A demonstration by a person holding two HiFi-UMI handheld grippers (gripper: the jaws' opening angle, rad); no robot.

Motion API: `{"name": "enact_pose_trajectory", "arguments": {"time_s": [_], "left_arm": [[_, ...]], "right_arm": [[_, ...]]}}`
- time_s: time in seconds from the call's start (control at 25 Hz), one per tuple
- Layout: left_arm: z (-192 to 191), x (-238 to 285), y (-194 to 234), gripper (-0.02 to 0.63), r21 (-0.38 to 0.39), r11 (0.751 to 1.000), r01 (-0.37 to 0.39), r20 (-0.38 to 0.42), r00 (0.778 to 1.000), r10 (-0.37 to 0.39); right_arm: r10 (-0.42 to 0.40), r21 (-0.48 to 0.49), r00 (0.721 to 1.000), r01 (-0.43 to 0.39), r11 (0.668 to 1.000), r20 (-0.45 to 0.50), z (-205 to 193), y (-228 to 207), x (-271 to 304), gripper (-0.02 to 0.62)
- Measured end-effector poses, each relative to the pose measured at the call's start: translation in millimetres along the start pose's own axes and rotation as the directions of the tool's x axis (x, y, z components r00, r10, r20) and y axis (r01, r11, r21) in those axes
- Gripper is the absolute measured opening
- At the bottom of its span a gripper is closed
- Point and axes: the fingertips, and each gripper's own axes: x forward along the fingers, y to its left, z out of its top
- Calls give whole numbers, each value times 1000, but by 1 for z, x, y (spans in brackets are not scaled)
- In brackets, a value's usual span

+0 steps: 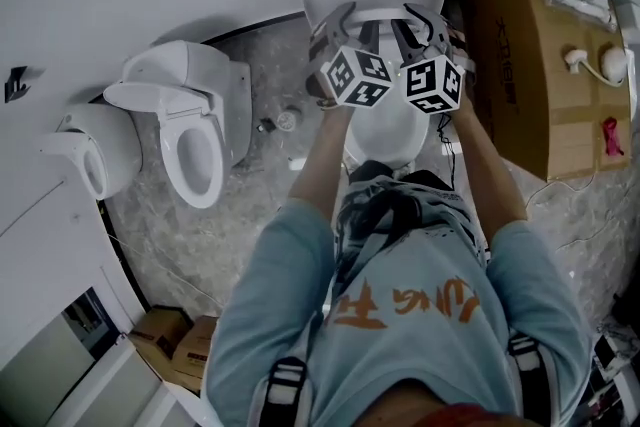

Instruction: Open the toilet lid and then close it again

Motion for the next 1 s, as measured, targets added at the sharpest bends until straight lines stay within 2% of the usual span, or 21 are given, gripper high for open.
{"name": "enact_pose_trajectory", "arguments": {"time_s": [0.32,0.48,0.76,1.0], "left_arm": [[14,43,34,186,11,1000,14,33,999,-14],[19,63,49,186,22,1000,15,46,999,-16],[23,91,65,181,45,998,34,66,997,-36],[25,93,67,181,56,998,37,84,996,-42]], "right_arm": [[-55,63,998,56,996,-14,7,-34,50,137],[-80,57,996,82,995,-27,8,-49,75,135],[-66,70,997,68,995,-40,7,-64,106,137],[-54,67,998,56,996,-30,8,-66,108,138]]}}
